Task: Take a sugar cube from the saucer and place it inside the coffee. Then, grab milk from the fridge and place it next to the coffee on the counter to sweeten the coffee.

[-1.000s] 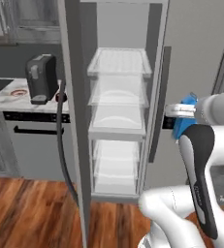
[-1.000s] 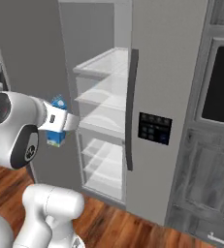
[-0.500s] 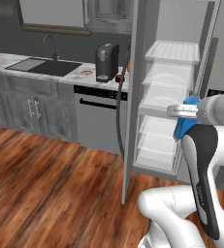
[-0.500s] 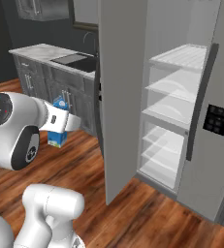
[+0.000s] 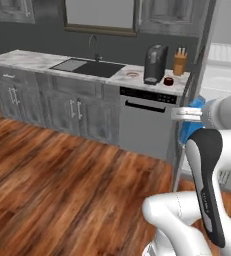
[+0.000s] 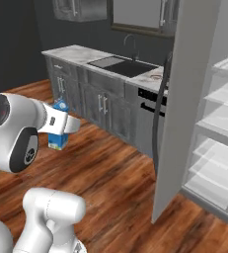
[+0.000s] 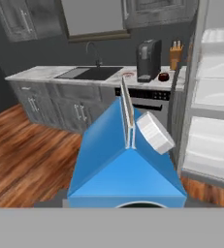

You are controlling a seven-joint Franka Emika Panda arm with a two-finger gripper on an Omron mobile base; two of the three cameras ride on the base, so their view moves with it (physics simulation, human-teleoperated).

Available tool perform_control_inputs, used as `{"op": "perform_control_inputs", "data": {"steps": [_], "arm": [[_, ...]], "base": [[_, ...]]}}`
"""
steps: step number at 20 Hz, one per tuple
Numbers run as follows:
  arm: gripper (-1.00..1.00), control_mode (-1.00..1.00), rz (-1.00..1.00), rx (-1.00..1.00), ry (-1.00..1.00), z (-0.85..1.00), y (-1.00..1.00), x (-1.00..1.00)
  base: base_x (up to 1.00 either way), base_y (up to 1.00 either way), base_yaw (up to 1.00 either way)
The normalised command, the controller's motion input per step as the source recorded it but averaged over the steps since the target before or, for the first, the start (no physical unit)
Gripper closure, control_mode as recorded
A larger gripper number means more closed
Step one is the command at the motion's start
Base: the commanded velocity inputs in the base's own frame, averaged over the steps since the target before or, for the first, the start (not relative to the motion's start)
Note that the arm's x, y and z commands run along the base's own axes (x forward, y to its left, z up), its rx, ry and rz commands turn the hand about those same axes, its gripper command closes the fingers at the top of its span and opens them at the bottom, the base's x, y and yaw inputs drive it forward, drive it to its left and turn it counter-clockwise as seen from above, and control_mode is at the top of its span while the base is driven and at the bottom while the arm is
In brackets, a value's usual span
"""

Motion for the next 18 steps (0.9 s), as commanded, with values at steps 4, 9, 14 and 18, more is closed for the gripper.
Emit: {"op": "perform_control_inputs", "data": {"steps": [4,9,14,18], "arm": [[1.0,1.0,0.0,0.0,0.0,0.0,0.0,0.0],[1.0,1.0,0.0,0.0,0.0,0.0,0.0,0.0],[1.0,1.0,0.0,0.0,0.0,0.0,0.0,0.0],[1.0,1.0,0.0,0.0,0.0,0.0,0.0,0.0]], "base": [[0.99,0.79,-0.07],[1.0,0.51,-0.19],[1.0,0.09,-0.22],[1.0,-0.09,-0.22]]}}
